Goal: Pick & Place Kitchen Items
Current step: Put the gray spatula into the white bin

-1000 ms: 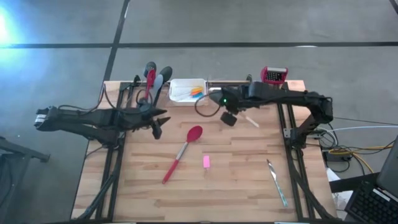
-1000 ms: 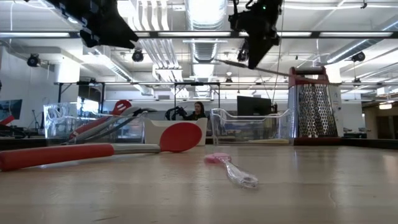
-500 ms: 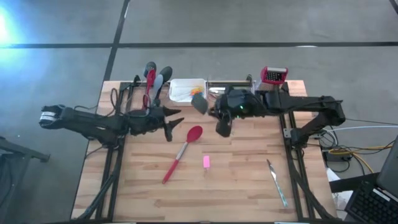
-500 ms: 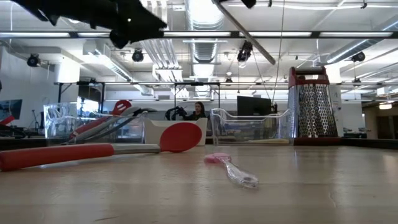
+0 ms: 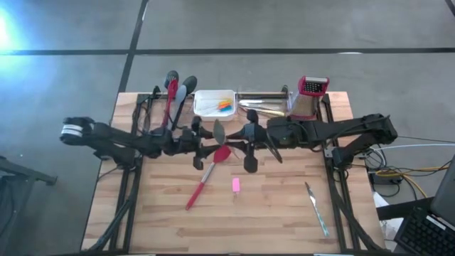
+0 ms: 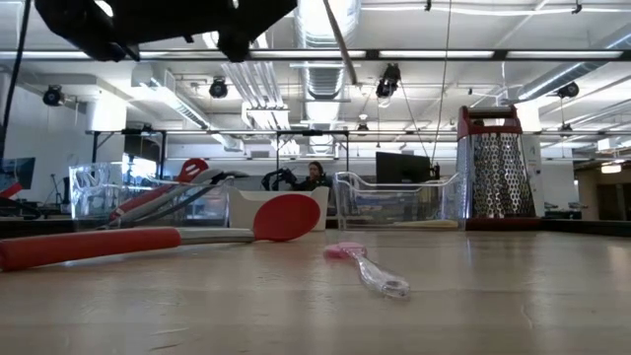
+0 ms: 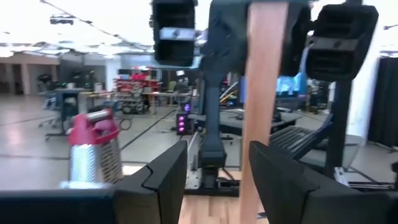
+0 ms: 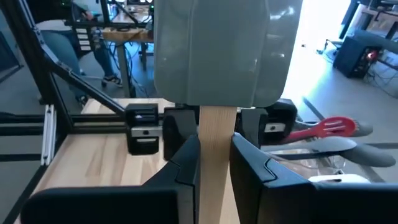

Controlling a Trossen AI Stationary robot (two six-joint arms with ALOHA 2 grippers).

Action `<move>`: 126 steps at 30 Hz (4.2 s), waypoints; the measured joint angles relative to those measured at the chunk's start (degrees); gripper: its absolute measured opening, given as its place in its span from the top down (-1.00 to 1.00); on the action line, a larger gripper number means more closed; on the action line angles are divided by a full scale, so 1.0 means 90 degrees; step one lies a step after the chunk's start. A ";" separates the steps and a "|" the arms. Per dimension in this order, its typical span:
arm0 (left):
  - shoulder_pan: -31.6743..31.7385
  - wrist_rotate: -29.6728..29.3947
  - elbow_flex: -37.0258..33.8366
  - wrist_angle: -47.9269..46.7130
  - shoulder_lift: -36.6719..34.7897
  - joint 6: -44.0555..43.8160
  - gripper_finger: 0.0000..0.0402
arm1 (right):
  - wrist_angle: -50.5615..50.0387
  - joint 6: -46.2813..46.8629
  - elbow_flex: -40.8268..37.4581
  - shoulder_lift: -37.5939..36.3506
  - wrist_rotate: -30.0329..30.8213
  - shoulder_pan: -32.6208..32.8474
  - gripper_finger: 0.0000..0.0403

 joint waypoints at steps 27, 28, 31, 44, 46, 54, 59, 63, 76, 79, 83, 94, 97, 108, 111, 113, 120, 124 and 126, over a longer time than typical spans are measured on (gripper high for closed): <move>0.0020 0.1074 0.1007 -0.0353 0.0633 0.0186 0.12 | 0.0388 -0.0186 -0.0245 -0.0024 -0.0141 -0.0032 0.79; 0.0024 0.1009 0.1017 -0.0357 0.0634 0.0204 0.12 | 0.0391 -0.0183 -0.0245 -0.0024 -0.0143 -0.0032 0.79; 0.0039 0.0870 0.1067 -0.0352 0.0634 0.0242 0.12 | 0.0407 -0.0168 -0.0245 -0.0023 -0.0164 -0.0032 0.79; 0.0039 0.0889 0.1217 -0.0365 0.0641 0.0249 0.12 | 0.0688 -0.0311 -0.0245 -0.0022 -0.0313 -0.0030 0.79; 0.0039 0.0908 0.1287 -0.0362 0.0644 0.0247 0.12 | 0.0691 -0.0311 -0.0245 -0.0022 -0.0326 -0.0031 0.79; 0.0039 0.1024 0.1352 -0.0369 0.0641 0.0241 0.40 | 0.0683 -0.0304 -0.0245 -0.0019 -0.0328 -0.0030 0.79; 0.0039 0.1034 0.1357 -0.0533 0.0633 0.0242 0.65 | 0.0644 -0.0265 -0.0245 -0.0019 -0.0304 -0.0032 0.79; 0.0039 0.1033 0.1357 -0.0594 0.0618 0.0231 0.65 | 0.0636 -0.0267 -0.0245 -0.0020 -0.0301 -0.0032 0.79; 0.0359 0.0434 0.2082 -0.5153 -0.0608 0.0352 0.65 | -0.2458 0.0979 0.0013 -0.0855 -0.0129 -0.0034 0.29; 0.0637 0.0098 0.2675 -0.6943 -0.0802 0.0531 0.65 | -0.3343 0.1485 -0.0088 -0.1058 -0.0058 -0.0044 0.22; 0.1296 -0.0334 0.3779 -0.9261 -0.0758 0.0789 0.65 | -0.3920 0.1961 -0.0283 -0.1344 0.0058 -0.0037 0.20; 0.3823 -0.0373 0.7763 -1.4141 0.1409 0.0786 0.65 | -0.3914 0.1920 -0.1200 -0.1338 0.0078 -0.0136 0.27; 0.4188 -0.0310 0.8645 -1.5181 0.2245 0.0727 0.65 | -0.3888 0.1907 -0.1339 -0.1366 0.0080 -0.0163 0.29; 0.4320 -0.0167 0.9809 -1.6353 0.4485 0.1234 0.65 | -0.3903 0.1867 -0.1841 -0.1397 0.0075 -0.0171 0.24; 0.4328 -0.0389 0.9800 -1.6353 0.4797 0.1308 0.65 | -0.3892 0.1862 -0.1985 -0.1411 0.0075 -0.0173 0.25; 0.4320 -0.0682 0.9769 -1.6361 0.4973 0.1311 0.65 | -0.3894 0.1860 -0.2087 -0.1411 0.0075 -0.0181 0.26; 0.4320 -0.1189 0.9758 -1.6355 0.5522 0.1655 0.65 | -0.3856 0.1865 -0.2328 -0.1411 0.0189 -0.0202 0.30; 0.4318 -0.1581 0.9802 -1.6354 0.5810 0.1929 0.65 | -0.3714 0.1831 -0.2429 -0.1411 0.0237 -0.0236 0.31; 0.4314 -0.1710 0.9839 -1.6354 0.5909 0.1986 0.65 | -0.3694 0.1833 -0.2477 -0.1413 0.0252 -0.0266 0.30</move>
